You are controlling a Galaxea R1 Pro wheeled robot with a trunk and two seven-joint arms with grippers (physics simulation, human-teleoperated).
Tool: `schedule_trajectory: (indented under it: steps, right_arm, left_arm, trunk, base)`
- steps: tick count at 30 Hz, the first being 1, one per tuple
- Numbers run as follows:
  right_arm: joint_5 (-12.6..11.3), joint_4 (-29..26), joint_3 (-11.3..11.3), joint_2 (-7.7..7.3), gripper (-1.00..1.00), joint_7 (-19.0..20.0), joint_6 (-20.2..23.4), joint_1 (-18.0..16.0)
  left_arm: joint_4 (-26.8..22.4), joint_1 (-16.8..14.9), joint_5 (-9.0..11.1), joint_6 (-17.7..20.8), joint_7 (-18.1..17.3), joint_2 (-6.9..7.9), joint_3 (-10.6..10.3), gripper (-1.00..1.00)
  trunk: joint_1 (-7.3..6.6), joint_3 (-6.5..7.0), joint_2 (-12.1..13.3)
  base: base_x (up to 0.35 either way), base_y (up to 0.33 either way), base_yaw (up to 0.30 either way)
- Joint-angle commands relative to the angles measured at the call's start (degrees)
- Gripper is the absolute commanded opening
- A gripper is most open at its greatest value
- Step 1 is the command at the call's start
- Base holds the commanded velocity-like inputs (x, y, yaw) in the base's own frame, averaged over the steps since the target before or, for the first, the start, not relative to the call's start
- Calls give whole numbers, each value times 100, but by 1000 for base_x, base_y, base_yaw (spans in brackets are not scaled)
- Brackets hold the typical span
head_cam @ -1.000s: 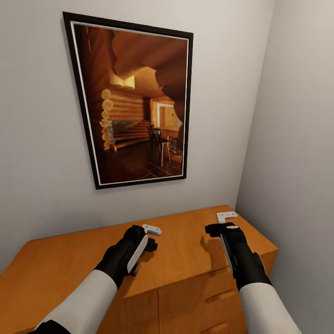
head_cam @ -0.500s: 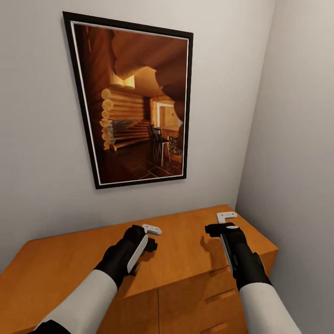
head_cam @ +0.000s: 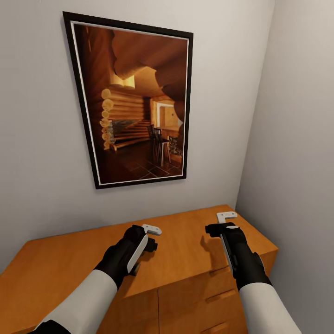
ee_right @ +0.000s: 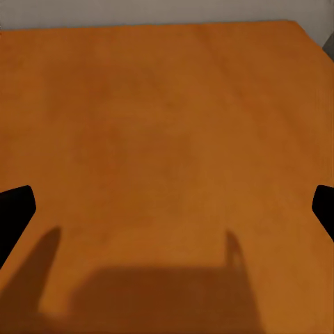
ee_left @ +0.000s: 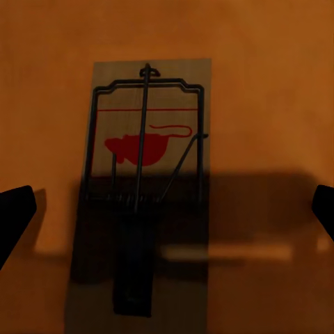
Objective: Take the four mousetraps from the cabinet in the bathroom and place them on the bathroom floor. Make sure all four end up on the same floor surface, and ensure that at least two of them are either under or directly next to the same bathroom sink.
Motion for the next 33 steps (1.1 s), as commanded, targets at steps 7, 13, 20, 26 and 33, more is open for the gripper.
schedule_trajectory:
  steps: [7,13,20,26,33]
  right_arm:
    - [53,-5,-16,6,100,44,22,-4]
    - [50,-5,-18,6,100,44,22,-4]
    - [51,-5,-17,6,100,44,22,-4]
    - [50,-7,-18,6,100,45,22,-4]
    - [49,-9,-18,6,100,45,22,-4]
  left_arm:
    - [7,-1,30,20,51,0,-4,100]
    - [7,-1,33,20,51,0,-4,100]
    - [7,-1,30,20,51,0,-4,100]
    - [7,-1,32,20,51,0,-4,100]
    - [7,-1,37,22,51,0,-4,100]
  trunk:
    - [111,-99,-204]
    - [111,-99,-204]
    - [111,-99,-204]
    - [111,-99,-204]
    - [111,-99,-204]
  base:
    - [0,0,0]
    - [0,0,0]
    - [0,0,0]
    - [0,0,0]
    - [0,0,0]
